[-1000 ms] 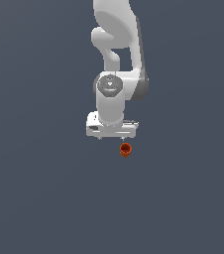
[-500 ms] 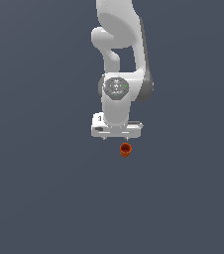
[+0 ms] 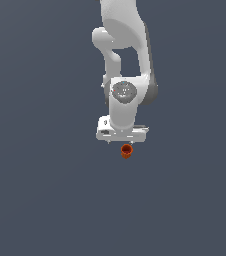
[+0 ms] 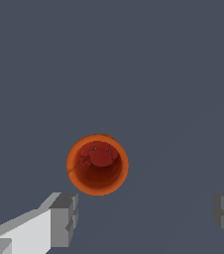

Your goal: Pick up the object and move it to a goal position.

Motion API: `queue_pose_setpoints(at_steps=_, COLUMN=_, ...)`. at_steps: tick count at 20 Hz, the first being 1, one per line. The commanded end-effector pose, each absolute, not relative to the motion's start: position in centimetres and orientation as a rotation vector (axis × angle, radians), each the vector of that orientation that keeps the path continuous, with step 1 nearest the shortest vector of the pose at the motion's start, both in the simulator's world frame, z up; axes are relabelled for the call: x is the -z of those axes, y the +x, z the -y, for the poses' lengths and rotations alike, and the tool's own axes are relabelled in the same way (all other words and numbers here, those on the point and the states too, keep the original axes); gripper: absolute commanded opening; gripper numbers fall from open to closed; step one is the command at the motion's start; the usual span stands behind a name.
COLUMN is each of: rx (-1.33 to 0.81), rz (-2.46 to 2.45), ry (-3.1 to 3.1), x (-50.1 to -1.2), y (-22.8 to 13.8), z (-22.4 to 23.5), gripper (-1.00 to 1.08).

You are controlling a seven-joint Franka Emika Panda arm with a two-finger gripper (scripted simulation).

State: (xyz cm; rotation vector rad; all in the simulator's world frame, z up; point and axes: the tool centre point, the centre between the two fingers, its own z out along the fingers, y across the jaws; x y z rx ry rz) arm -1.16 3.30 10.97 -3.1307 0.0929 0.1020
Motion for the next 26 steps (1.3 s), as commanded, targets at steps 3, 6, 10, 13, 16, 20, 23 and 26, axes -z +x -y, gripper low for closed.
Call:
queue_pose_setpoints(at_steps=3, rx=-0.049, rz=-0.130, ry=-3.136, x=-9.8, y=-0.6, z=-5.1, gripper=1.00)
queue_pose_setpoints(at_steps=6, rx=-0.022, rz=-0.149, ry=-3.137, x=-9.3, y=-0.3, z=-5.9, gripper=1.00)
queue_pose_setpoints(at_steps=10, rx=-0.002, rz=-0.162, ry=-3.137, x=-8.9, y=-0.2, z=-6.5, gripper=1.00)
queue_pose_setpoints(at_steps=13, rx=-0.005, rz=-0.159, ry=-3.137, x=-8.9, y=-0.2, z=-6.6, gripper=1.00)
queue_pose_setpoints(at_steps=16, rx=-0.005, rz=-0.159, ry=-3.137, x=-8.5, y=-0.2, z=-6.6, gripper=1.00)
queue_pose_setpoints(at_steps=20, rx=-0.004, rz=-0.160, ry=-3.137, x=-7.0, y=-0.2, z=-6.6, gripper=1.00)
queue_pose_setpoints(at_steps=23, rx=-0.002, rz=-0.161, ry=-3.137, x=-5.3, y=-0.3, z=-6.6, gripper=1.00)
queue_pose_setpoints(at_steps=26, rx=0.000, rz=-0.163, ry=-3.137, x=-4.2, y=-0.3, z=-6.6, gripper=1.00)
